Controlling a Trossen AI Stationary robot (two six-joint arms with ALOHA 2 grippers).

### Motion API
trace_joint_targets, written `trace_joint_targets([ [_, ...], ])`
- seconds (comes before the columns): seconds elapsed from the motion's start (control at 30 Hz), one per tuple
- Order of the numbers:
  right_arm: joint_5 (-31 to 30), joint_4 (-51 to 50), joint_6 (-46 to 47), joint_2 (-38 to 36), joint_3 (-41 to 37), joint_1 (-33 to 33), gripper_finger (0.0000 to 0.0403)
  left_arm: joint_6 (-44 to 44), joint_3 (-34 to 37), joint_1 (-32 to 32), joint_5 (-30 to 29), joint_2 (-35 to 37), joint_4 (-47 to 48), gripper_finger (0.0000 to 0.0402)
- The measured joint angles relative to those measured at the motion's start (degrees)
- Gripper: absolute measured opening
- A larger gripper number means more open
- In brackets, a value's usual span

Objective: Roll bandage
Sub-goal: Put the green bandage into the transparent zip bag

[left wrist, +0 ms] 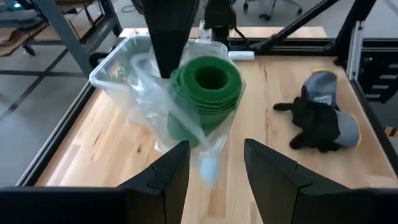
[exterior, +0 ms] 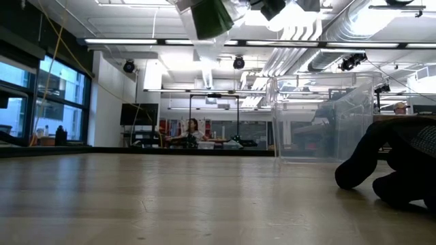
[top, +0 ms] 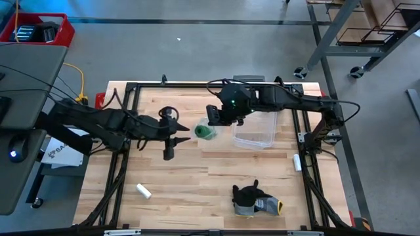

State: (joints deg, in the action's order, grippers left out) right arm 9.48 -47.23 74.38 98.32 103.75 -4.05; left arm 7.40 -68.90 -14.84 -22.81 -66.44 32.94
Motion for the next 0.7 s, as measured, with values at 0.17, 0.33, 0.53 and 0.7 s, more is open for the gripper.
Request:
trace_joint_targets([
  [0.17,-0.4,-0.1,-0.9,0.0,0.0,0.0,0.0000,1.8,0.0,0.3,-0.1,-2.5,-4.4,0.0150],
  [0.33,-0.4,-0.1,-1.2,0.0,0.0,0.2,0.0000,3.1,0.0,0.6,-1.7,-5.0,-3.9,0.0150],
  [0.53,-0.7,-0.4,-1.6,0.0,0.0,1.0,0.0000,4.5,0.0,0.6,-3.3,-5.0,-3.5,0.0150],
  [0.7,-0.8,-2.1,-2.5,0.0,0.0,1.8,0.0000,4.5,0.0,0.7,-5.5,-3.2,-2.5,0.0147],
])
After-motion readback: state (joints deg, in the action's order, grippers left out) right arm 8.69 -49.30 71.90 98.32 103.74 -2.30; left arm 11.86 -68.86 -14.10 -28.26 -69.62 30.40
